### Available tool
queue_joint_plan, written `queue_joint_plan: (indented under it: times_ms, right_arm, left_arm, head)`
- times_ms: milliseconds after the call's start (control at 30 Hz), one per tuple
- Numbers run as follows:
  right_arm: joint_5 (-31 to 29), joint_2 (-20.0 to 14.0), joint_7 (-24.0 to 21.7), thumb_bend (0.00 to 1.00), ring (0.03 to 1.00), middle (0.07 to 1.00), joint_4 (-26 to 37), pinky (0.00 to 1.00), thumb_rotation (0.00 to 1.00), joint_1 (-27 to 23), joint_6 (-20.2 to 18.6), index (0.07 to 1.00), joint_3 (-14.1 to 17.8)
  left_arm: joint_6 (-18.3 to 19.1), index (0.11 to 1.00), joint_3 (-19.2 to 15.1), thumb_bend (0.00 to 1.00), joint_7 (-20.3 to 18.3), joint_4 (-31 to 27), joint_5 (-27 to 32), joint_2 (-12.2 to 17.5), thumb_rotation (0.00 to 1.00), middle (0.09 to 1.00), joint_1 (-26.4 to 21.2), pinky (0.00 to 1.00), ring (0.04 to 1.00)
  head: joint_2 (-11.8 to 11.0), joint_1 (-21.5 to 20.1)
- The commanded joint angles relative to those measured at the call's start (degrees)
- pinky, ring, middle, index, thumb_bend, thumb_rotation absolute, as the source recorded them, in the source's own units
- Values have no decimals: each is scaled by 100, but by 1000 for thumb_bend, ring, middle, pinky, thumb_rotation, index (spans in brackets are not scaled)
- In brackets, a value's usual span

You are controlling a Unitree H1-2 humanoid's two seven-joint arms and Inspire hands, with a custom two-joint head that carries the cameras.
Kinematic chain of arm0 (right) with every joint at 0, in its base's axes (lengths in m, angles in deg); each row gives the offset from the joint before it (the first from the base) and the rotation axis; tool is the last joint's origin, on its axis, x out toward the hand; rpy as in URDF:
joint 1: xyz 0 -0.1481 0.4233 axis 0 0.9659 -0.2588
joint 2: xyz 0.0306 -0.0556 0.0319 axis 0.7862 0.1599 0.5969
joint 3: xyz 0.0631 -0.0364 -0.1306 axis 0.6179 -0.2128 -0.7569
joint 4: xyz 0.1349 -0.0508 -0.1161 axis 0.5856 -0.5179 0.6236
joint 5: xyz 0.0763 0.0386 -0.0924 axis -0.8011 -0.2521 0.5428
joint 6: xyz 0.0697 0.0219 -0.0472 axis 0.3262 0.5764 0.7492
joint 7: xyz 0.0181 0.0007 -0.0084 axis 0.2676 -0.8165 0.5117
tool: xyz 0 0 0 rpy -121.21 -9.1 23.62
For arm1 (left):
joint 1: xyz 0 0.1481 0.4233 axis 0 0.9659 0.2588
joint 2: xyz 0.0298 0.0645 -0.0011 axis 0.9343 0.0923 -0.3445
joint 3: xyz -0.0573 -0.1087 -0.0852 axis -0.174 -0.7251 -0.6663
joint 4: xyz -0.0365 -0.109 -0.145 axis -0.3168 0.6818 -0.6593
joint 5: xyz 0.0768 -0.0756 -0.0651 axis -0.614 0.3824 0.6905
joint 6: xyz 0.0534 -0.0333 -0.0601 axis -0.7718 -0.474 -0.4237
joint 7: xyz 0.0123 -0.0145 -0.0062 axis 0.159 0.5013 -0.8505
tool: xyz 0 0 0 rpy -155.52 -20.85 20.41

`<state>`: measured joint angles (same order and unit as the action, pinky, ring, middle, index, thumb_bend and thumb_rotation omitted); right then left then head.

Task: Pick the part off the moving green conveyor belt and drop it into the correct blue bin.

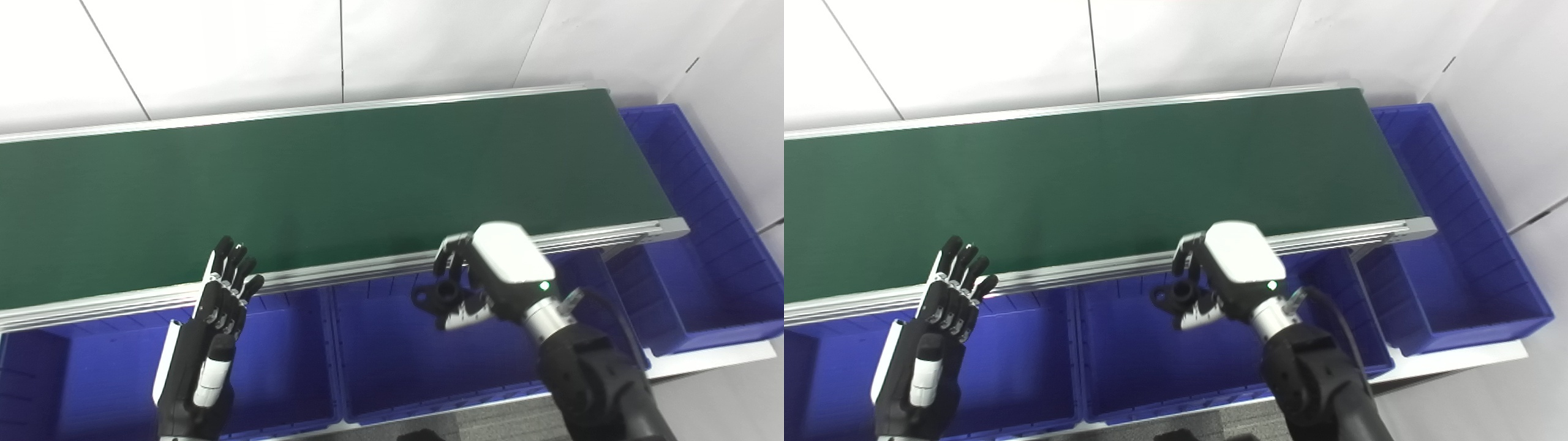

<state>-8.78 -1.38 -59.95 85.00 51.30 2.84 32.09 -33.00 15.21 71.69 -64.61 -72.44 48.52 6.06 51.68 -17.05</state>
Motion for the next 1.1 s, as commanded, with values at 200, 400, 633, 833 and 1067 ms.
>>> queue_joint_plan:
  times_ms: [200, 400, 633, 833, 1067]
  right_arm:
    - [671, -93, 627, 520, 350, 431, -792, 257, 4, -229, 518, 539, -506]
    - [1107, 10, -281, 847, 552, 675, -690, 413, 370, -233, 128, 713, -636]
    - [1203, 11, -634, 998, 674, 786, -644, 555, 550, -209, 179, 780, -551]
    - [1096, 33, -782, 1000, 743, 832, -552, 678, 720, -189, 198, 807, -456]
    - [662, 75, -868, 1000, 754, 831, -378, 677, 792, -126, 175, 823, -302]
  left_arm:
    - [-166, 1000, 69, 930, -27, -121, -43, -92, 842, 989, 21, 909, 967]
    - [-250, 1000, 101, 921, -31, -69, -80, -128, 840, 988, 41, 902, 963]
    - [-296, 1000, 106, 921, -42, -38, -95, -139, 837, 986, 63, 906, 962]
    - [-288, 1000, 104, 921, -55, -17, -133, -119, 843, 986, 57, 901, 963]
    - [-335, 1000, 102, 915, -69, 48, -179, -111, 845, 986, 62, 903, 967]
  head:
    - [-63, 188]
    - [-82, 284]
    - [-105, 344]
    - [-129, 388]
    - [-193, 469]
